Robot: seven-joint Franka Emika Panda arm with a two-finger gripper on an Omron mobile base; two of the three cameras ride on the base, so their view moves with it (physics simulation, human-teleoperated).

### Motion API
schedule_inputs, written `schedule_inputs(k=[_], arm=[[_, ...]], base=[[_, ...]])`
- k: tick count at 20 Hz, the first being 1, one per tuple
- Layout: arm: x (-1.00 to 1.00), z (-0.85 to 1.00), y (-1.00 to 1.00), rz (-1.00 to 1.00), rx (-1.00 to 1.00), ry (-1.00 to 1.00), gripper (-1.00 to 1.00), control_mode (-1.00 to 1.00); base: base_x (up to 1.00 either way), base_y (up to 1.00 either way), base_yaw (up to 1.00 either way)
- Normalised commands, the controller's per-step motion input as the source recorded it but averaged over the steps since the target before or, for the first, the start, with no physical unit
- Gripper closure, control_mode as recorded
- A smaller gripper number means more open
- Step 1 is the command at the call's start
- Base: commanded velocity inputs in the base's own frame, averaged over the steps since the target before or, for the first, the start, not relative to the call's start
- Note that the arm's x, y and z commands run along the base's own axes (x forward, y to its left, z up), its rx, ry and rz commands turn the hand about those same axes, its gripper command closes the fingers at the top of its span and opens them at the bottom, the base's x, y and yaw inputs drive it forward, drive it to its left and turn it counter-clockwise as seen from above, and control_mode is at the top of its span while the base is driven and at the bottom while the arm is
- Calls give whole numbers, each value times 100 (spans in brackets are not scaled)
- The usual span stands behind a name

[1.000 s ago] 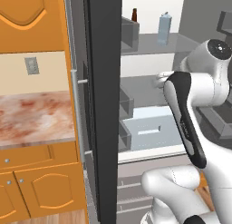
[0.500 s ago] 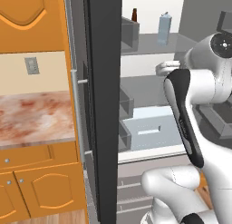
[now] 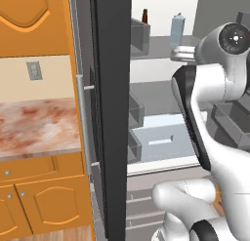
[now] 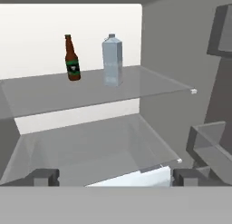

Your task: Take out the milk from the fridge and place it on the tray on the counter. Then take the sugar cube near the tray and place it in the tray.

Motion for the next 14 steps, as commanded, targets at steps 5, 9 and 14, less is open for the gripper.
schedule_inputs(k=[5,9,14], arm=[[28,31,-20,-6,0,-10,-100,-100],[25,20,-13,0,0,-6,-100,-100],[52,15,-6,-6,0,0,-100,-100]], base=[[0,0,0],[0,0,0],[0,0,0]])
